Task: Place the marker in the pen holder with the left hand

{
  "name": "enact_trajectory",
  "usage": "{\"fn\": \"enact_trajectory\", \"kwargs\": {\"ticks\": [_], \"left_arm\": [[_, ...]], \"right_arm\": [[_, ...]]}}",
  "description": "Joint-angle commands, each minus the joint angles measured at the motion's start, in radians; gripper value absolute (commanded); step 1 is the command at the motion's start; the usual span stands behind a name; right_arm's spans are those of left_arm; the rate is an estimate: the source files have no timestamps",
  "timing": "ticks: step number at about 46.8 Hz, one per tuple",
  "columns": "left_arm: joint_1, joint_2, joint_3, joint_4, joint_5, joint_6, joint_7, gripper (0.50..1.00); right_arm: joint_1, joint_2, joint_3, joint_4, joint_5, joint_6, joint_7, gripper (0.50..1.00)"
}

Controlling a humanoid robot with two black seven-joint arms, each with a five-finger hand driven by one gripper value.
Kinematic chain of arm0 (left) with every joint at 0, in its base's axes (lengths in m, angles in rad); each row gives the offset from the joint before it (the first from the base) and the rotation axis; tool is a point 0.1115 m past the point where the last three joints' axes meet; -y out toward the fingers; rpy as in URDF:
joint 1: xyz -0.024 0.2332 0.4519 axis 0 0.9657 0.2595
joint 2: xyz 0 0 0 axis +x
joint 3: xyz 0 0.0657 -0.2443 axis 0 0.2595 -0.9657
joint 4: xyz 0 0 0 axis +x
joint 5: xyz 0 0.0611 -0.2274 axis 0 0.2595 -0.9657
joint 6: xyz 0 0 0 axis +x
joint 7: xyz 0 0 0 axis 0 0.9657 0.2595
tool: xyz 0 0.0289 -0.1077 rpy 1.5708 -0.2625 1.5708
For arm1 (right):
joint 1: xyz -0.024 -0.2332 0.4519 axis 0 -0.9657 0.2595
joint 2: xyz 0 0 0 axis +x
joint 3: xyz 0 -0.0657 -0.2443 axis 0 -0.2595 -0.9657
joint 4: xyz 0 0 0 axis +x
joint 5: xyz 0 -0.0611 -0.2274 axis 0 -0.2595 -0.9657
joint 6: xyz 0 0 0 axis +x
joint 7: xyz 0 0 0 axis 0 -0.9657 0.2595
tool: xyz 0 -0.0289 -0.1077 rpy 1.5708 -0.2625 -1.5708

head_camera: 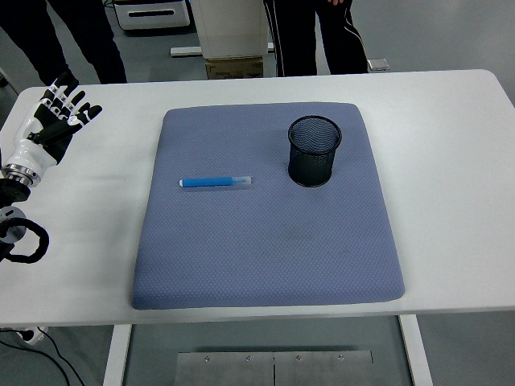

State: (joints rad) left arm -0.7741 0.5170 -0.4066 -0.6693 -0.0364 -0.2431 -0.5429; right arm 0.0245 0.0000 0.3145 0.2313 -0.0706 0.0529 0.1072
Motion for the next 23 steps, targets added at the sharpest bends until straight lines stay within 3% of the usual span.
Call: {"fn": "enact_trajectory", "kwargs": {"ticks": [1,23], "left_arm": [[-0.01,0.0,0.0,0.002,0.038,0.005,0.003,1.0],[-0.12,-0.005,0.064,0.004,0.231,0.059,0.13,1.0]], "right_arm": [[0.0,0.0,0.0,0.0,0.0,-0.001,0.0,1.0],[0.0,0.0,0.0,0.0,0.0,-0.001,0.0,1.0]]}}
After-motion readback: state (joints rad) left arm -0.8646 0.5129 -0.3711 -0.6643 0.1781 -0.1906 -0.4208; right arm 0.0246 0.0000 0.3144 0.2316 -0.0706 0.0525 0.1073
